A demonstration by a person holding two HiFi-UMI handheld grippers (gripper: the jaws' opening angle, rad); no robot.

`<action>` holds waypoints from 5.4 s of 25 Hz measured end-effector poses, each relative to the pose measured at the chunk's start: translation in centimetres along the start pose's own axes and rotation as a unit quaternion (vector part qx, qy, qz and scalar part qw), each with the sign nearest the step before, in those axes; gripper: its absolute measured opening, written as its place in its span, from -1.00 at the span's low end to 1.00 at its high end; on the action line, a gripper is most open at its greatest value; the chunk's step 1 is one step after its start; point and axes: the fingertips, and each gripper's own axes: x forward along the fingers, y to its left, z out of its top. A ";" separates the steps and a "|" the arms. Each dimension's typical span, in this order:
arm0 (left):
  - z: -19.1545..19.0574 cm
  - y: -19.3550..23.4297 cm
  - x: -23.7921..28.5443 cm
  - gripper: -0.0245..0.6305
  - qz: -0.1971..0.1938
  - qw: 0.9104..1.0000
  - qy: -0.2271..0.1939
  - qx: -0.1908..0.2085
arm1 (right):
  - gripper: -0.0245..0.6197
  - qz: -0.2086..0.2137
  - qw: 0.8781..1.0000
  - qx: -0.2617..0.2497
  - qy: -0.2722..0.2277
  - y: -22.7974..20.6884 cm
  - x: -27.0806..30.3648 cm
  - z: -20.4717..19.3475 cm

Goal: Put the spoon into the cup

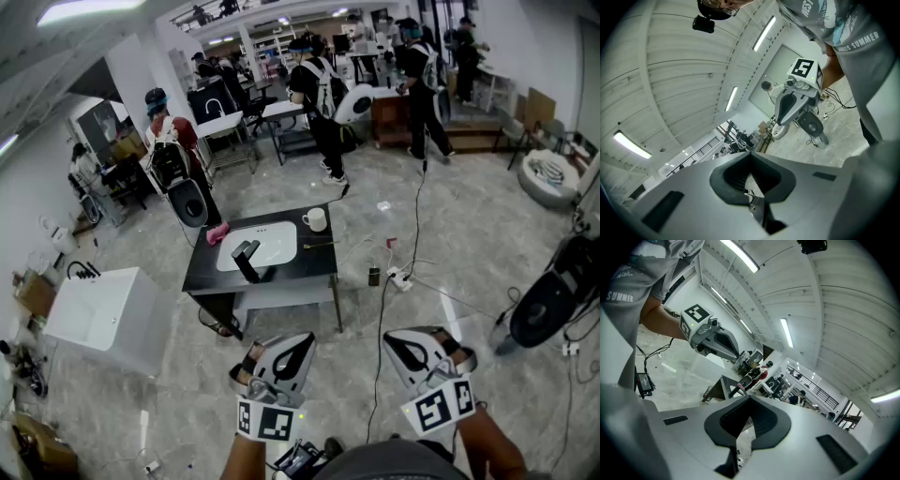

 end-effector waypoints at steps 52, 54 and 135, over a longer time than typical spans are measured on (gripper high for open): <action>-3.1 1.4 6.7 -0.92 -0.002 1.000 0.019 0.000 | -0.83 -0.022 0.999 0.036 -0.018 -5.9 4.3 -5.4; -4.3 2.9 6.9 -0.92 -0.005 1.000 0.013 0.001 | -0.83 -0.028 0.999 0.037 -0.012 -5.9 5.9 -5.0; -28.2 21.2 32.5 -0.92 -0.027 0.998 0.004 -0.056 | -0.82 0.005 0.998 0.064 0.027 -21.0 41.8 -15.6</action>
